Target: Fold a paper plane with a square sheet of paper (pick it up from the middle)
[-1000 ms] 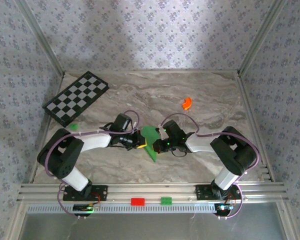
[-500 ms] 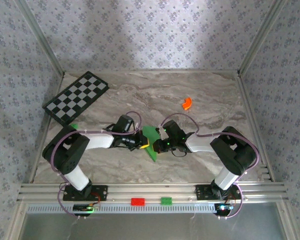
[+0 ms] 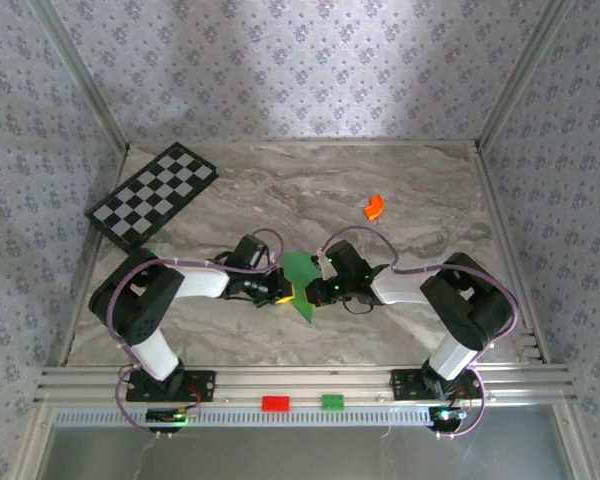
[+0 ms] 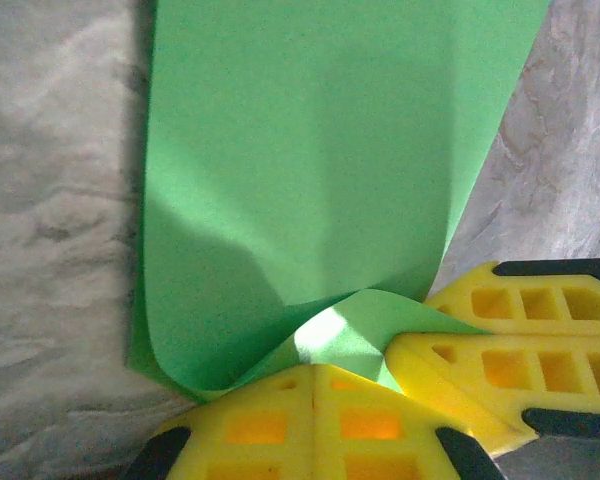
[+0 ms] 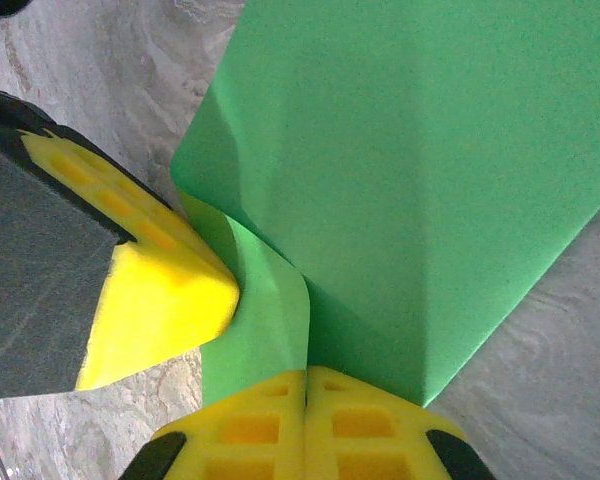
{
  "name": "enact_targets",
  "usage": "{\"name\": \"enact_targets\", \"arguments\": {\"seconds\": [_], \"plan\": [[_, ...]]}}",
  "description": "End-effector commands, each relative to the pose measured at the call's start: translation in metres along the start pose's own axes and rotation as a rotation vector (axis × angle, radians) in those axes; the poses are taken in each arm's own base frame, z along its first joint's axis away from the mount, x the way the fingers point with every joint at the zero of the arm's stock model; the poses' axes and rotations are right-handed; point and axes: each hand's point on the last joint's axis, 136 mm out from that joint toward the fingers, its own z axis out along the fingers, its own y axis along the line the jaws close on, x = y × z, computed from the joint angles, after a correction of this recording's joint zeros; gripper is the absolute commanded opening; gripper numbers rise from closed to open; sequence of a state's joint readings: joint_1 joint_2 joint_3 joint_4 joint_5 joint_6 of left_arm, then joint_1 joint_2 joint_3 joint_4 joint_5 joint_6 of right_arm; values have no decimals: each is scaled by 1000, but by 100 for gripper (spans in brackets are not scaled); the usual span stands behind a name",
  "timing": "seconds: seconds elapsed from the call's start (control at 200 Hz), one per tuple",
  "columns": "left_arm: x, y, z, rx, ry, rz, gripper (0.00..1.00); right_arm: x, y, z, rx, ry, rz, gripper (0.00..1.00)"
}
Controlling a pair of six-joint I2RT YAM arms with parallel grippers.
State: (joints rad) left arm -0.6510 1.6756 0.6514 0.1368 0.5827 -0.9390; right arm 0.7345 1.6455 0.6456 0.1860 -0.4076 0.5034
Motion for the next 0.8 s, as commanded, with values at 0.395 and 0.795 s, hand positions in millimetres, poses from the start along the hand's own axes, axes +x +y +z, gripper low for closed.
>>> {"name": "enact_targets", "arguments": {"seconds": [0.395,0.795], "plan": [[-11,-33,-4,10,3,79,4,30,-26,5,93,87,38,0],[7,19,9,-86,17,25,6,29,-24,6,91,88,36,0]]}}
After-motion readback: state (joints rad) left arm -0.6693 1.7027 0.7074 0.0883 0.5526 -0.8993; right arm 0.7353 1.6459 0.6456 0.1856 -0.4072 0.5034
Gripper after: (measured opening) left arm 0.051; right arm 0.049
